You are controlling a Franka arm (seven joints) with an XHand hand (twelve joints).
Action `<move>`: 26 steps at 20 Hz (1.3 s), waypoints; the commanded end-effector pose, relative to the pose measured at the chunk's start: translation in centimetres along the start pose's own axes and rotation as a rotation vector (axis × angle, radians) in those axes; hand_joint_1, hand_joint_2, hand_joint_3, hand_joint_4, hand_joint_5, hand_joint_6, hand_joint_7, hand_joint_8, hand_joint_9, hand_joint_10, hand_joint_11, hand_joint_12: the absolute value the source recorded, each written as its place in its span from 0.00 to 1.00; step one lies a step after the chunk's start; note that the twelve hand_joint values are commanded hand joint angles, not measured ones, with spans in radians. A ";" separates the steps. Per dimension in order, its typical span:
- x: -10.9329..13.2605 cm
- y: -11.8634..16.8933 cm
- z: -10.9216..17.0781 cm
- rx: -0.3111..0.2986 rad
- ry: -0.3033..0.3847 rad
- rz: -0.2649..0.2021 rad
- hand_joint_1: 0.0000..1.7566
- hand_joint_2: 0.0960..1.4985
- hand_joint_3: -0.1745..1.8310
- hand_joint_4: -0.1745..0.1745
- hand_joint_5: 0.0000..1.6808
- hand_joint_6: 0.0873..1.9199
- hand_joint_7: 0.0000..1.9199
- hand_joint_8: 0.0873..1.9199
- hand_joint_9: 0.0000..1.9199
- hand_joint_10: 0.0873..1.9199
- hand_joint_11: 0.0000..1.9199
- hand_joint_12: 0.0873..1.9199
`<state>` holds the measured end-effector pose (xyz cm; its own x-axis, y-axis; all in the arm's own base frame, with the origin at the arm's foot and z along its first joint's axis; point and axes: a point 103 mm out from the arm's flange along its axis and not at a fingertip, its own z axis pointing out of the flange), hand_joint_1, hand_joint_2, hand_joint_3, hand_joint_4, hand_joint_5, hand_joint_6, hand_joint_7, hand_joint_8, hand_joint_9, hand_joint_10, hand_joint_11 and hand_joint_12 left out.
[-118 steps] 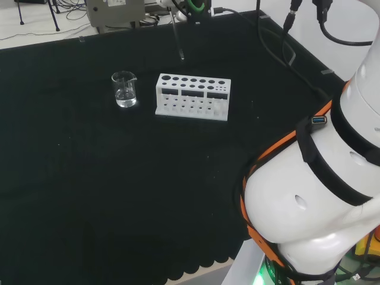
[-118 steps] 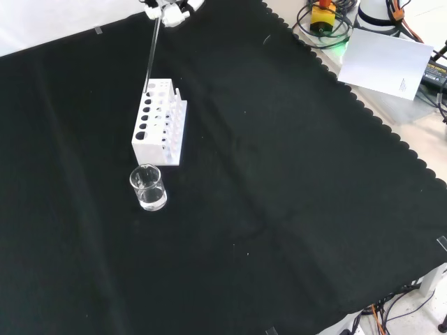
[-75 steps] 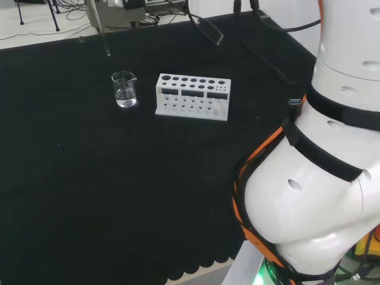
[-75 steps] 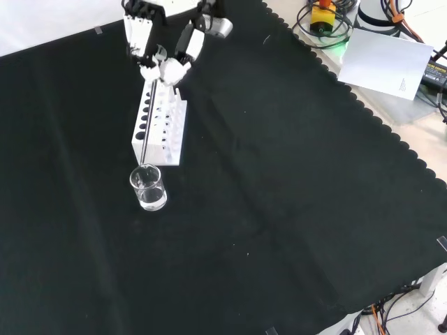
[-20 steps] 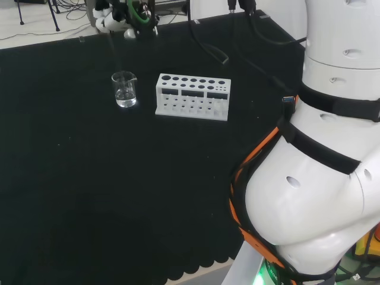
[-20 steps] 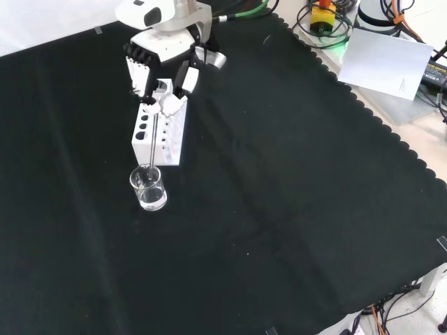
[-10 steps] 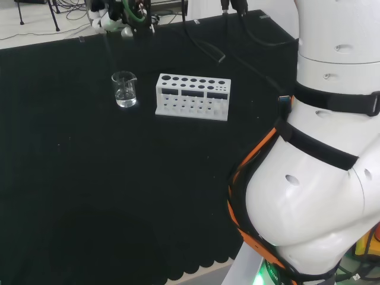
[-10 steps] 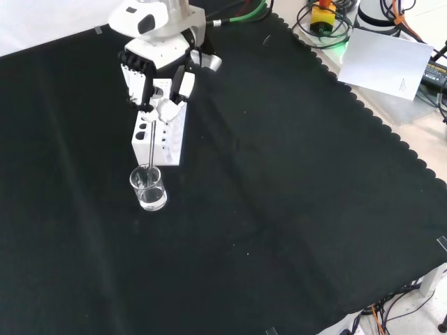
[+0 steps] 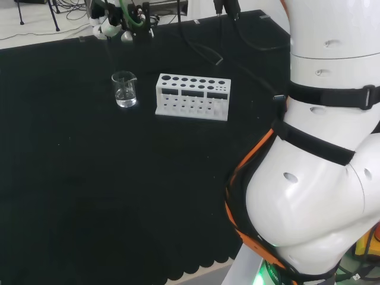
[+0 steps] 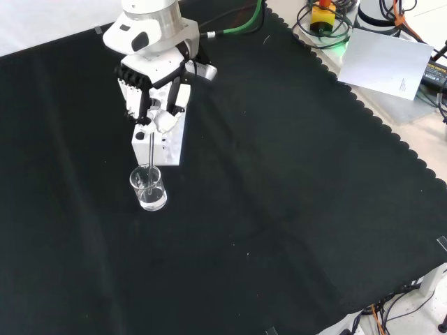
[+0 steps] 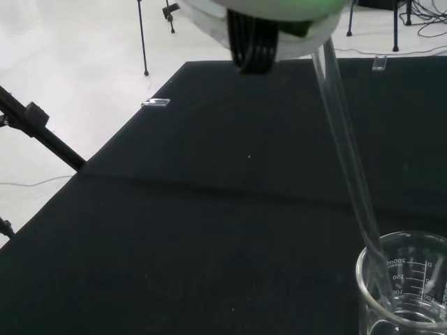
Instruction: Stir in the beaker to the left of the white test tube rack with the glass rod.
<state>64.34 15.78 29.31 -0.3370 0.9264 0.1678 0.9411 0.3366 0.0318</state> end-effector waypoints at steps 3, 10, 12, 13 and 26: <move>-2.1 1.5 1.2 0.037 0.004 -0.003 0.74 0.48 0.37 0.00 0.65 0.31 0.62 0.53 0.85 0.45 0.81 0.44; -4.8 0.3 0.0 0.027 0.003 0.013 0.74 0.48 0.37 0.00 0.65 0.31 0.62 0.54 0.85 0.45 0.81 0.44; -5.0 -0.6 -0.4 0.026 -0.008 0.018 0.74 0.48 0.37 0.00 0.65 0.31 0.62 0.54 0.85 0.45 0.81 0.44; -5.0 -1.1 -0.5 0.027 -0.012 0.020 0.74 0.48 0.37 0.00 0.65 0.31 0.62 0.54 0.85 0.45 0.81 0.44; 0.6 -1.3 0.8 0.053 -0.014 -0.049 0.74 0.48 0.37 0.00 0.65 0.31 0.62 0.54 0.85 0.45 0.81 0.44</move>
<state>62.59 13.28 28.98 -0.3522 0.9230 0.1552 0.9335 0.3583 -0.0124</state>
